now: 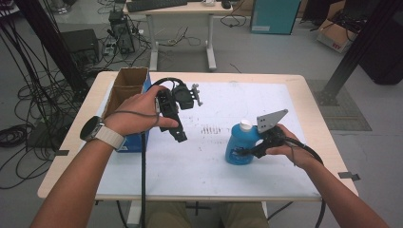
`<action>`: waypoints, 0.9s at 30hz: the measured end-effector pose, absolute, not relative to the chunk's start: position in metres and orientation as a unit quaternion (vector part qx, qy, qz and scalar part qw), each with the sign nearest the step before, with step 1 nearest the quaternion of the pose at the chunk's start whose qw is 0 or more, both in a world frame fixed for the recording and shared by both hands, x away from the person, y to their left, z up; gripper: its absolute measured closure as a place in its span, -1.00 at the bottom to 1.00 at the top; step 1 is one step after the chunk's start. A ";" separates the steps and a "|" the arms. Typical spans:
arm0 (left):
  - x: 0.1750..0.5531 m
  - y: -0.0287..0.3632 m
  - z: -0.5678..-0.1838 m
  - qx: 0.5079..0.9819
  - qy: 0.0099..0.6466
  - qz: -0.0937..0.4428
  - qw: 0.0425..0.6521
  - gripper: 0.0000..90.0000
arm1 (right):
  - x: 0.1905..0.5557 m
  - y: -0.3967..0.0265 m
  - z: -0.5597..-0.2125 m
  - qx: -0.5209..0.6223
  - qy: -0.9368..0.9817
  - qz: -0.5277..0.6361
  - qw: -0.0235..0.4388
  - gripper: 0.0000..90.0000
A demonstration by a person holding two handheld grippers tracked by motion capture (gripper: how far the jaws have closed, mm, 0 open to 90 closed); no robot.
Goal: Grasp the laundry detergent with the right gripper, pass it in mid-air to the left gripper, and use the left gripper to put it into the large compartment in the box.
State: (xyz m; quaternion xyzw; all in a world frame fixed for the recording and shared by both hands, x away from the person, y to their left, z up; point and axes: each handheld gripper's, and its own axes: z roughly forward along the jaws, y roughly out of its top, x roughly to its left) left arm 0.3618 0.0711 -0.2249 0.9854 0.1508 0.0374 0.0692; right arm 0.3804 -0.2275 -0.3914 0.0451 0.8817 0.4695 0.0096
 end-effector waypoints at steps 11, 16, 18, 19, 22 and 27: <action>0.362 0.071 -0.225 0.985 0.155 0.037 0.073 -0.81 | 0.381 -0.228 -0.392 0.045 0.881 0.470 0.010 -0.02; 0.362 0.071 -0.226 0.984 0.157 0.037 0.075 -0.81 | 0.381 -0.228 -0.392 0.045 0.881 0.470 0.010 -0.03; 0.362 0.071 -0.226 0.984 0.157 0.037 0.075 -0.81 | 0.381 -0.228 -0.392 0.045 0.881 0.470 0.009 -0.02; 0.362 0.071 -0.226 0.984 0.157 0.037 0.075 -0.81 | 0.381 -0.228 -0.392 0.045 0.881 0.470 0.010 -0.02; 0.362 0.071 -0.226 0.984 0.158 0.038 0.077 -0.81 | 0.381 -0.228 -0.392 0.045 0.882 0.470 0.009 -0.03; 0.362 0.071 -0.226 0.984 0.157 0.039 0.076 -0.81 | 0.380 -0.228 -0.392 0.045 0.881 0.470 0.010 -0.03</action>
